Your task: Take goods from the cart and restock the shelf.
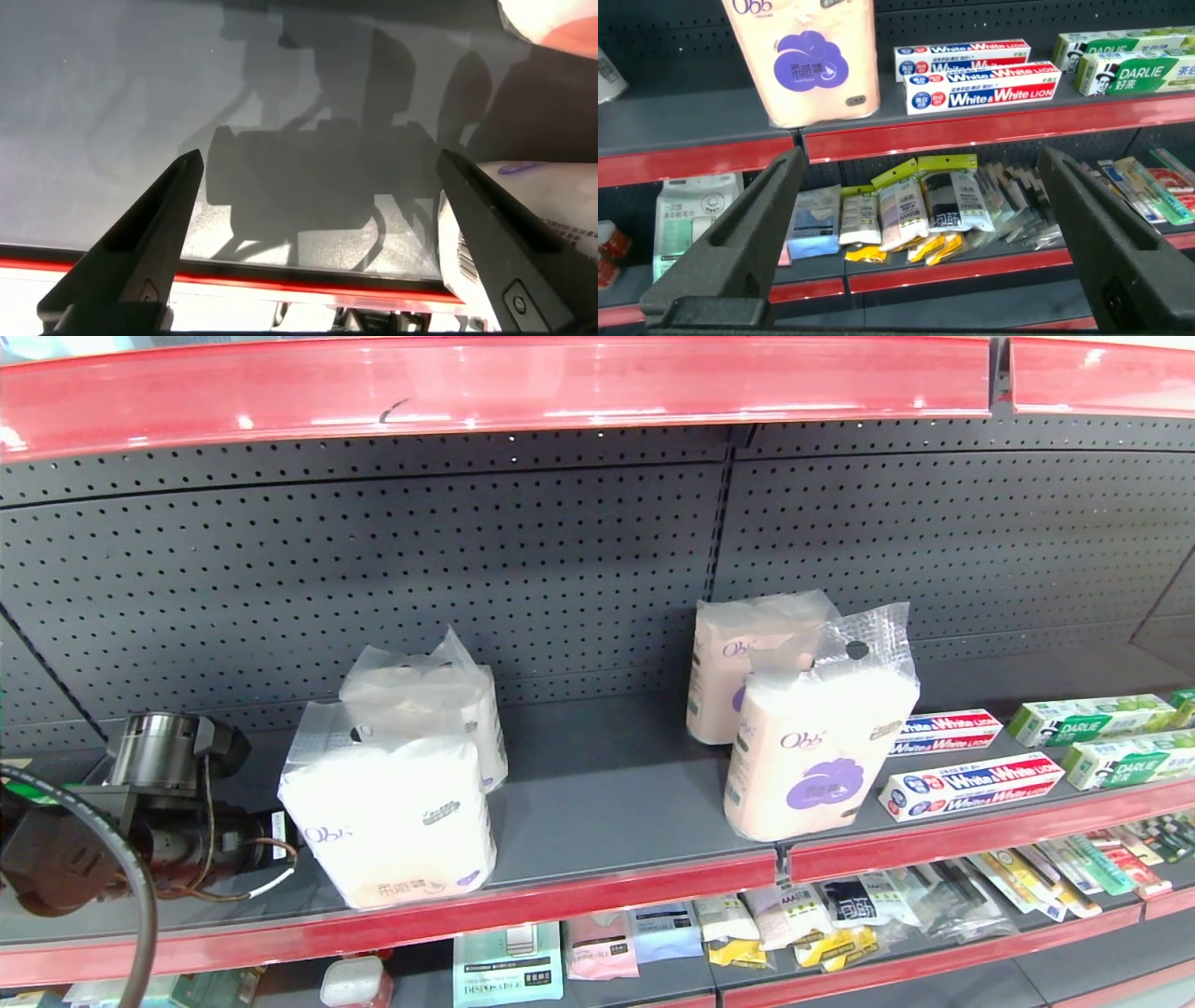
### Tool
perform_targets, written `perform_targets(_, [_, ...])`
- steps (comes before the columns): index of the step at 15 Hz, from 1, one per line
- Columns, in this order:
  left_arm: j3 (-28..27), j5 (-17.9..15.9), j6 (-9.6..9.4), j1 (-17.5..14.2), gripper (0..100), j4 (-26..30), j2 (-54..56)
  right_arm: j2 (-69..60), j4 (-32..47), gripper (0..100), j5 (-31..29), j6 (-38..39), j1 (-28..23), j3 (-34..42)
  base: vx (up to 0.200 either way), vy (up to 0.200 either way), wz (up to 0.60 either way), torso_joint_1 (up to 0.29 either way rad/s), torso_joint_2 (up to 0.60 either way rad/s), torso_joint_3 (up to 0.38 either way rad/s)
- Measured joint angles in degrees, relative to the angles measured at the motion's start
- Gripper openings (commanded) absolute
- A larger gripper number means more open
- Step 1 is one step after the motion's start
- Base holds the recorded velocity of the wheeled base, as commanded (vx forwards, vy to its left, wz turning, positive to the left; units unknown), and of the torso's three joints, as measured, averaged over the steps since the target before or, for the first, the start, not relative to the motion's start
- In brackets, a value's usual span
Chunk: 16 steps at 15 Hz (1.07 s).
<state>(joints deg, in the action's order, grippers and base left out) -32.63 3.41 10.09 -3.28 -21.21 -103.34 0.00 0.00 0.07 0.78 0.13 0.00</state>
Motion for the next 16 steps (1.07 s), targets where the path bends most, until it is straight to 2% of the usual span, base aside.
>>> perform_targets(5, [0.0,-0.1,-0.62,-0.5,100,-0.3,0.6,0.0,0.0,100,0.0,0.0,0.0,0.0,0.000,0.000,0.00,0.000,0.00,0.000])
perform_targets(6, [0.1,-0.2,-2.00,-1.2,100,-0.2,1.5,0.0,0.0,100,0.0,0.0,0.0,0.0,0.000,0.000,0.00,0.000,0.00,0.000])
perform_targets(10, [2.3,-3.2,-12.36,-5.6,100,0.4,10.1,0.0,0.0,100,0.0,0.0,0.0,0.0,0.000,0.000,0.00,0.000,0.00,0.000])
perform_targets(11, [3.3,-4.0,-14.10,-6.5,100,0.4,13.3,0.0,0.0,100,0.0,0.0,0.0,0.0,0.000,0.000,0.00,0.000,0.00,0.000])
perform_targets(14, [6.5,-7.0,-15.21,-7.3,100,1.5,26.1,0.0,0.0,100,0.0,0.0,0.0,0.0,0.000,0.000,0.00,0.000,0.00,0.000])
perform_targets(16, [8.6,-9.0,-15.56,-6.2,100,5.3,40.2,0.0,0.0,100,0.0,0.0,0.0,0.0,0.000,0.000,0.00,0.000,0.00,0.000])
